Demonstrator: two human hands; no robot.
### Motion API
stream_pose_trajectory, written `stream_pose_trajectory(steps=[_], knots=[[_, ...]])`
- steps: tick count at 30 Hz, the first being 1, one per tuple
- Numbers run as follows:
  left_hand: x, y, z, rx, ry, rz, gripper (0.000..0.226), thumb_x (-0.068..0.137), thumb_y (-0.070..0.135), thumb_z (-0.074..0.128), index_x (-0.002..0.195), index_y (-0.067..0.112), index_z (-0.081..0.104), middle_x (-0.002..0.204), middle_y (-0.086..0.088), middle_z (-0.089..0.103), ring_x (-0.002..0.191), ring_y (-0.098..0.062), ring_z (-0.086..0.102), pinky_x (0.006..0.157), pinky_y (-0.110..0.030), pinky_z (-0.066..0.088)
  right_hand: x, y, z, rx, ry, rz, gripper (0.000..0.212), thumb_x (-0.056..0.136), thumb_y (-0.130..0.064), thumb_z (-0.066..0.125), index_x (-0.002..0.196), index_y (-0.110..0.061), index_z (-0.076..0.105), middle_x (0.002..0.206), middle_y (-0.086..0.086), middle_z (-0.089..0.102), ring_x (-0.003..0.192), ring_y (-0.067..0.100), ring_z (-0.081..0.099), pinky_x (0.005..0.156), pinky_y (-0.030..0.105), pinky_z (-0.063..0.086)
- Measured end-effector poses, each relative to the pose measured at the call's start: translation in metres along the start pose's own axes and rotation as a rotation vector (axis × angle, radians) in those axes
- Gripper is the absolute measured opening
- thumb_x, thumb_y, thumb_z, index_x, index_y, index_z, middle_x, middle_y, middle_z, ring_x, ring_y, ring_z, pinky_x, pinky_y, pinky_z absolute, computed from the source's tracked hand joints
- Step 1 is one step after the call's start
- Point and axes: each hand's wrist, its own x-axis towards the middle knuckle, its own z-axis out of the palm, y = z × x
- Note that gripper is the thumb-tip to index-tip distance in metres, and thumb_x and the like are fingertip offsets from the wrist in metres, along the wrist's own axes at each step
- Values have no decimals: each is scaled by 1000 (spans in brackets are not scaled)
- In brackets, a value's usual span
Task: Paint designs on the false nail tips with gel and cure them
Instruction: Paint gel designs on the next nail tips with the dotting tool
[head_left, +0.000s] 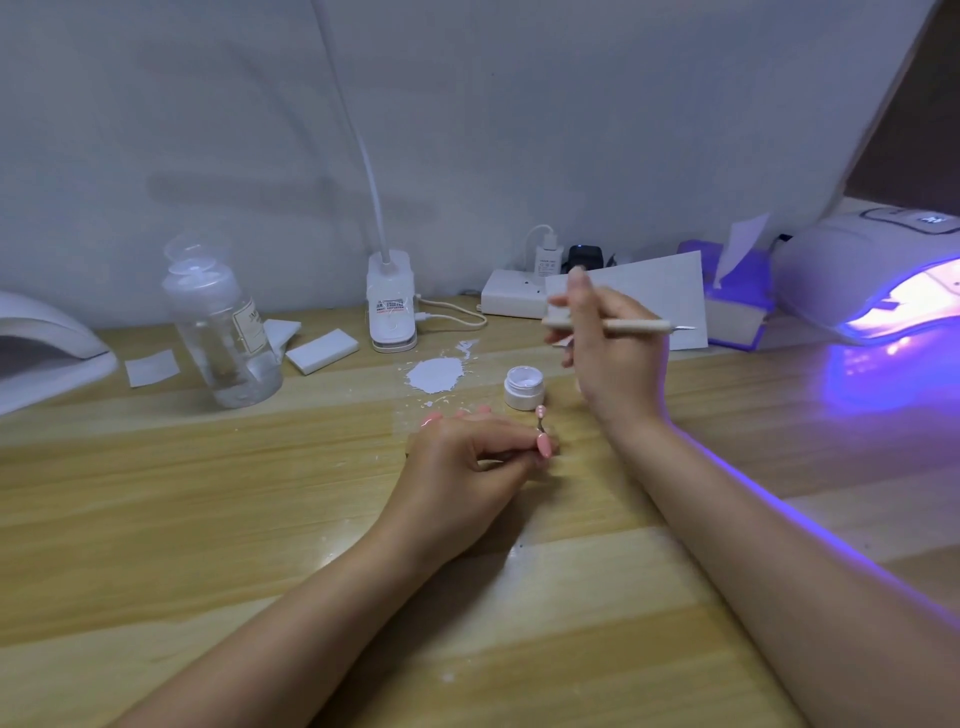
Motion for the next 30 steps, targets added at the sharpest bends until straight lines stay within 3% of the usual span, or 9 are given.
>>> stream_pose_trajectory(steps=[3,6,9,13,17,22,27,30], knots=[[0,-1,1,-13,1,-19,10,76,0,70,81,7,75,86,5,72,82,-3,64,90,-9,36,6,-21,-5,139,1,31,32,91,-37,54,65,-22,65,52,-7,64,44,3,52,49,15,44],[0,-1,1,-24,3,-53,10,76,3,70,84,8,75,89,6,72,86,-1,64,102,-7,26,1,-31,-13,37,-123,57,31,82,-31,68,57,-16,58,46,-10,57,46,1,52,54,18,47],[0,0,1,-22,-11,-56,11,76,4,70,85,9,75,91,5,72,87,0,63,103,-7,23,-16,-29,-24,54,-181,129,41,77,-27,72,47,-15,45,37,-9,44,37,3,43,51,22,48],[0,-1,2,-9,-28,-50,11,78,6,69,87,10,75,93,7,71,86,10,60,106,-11,22,-44,-25,-31,165,-227,225,34,70,-30,71,45,-20,49,37,-8,43,34,3,42,51,25,52],[0,-3,2,4,-62,-22,13,80,3,67,89,9,74,101,33,56,86,23,52,104,-6,18,-53,-23,-31,235,-272,233,39,75,-12,71,51,-8,41,35,-5,45,32,6,51,42,15,46],[0,-7,3,10,-51,0,16,80,2,67,90,11,74,100,29,59,84,29,43,103,-3,16,-52,-20,-32,197,-319,188,40,79,6,60,51,-9,36,32,-5,42,32,3,49,40,9,37],[0,-7,3,17,-33,11,16,79,5,68,91,15,74,98,25,62,94,24,44,103,-3,16,-51,-19,-31,190,-339,197,40,76,10,57,49,-9,35,33,-3,40,33,7,52,40,11,38],[0,-7,3,11,-37,12,17,79,6,68,92,16,73,97,28,60,85,30,40,103,-3,16,-51,-19,-30,198,-352,206,40,76,11,56,49,-9,34,32,-3,40,34,8,53,41,11,39]])
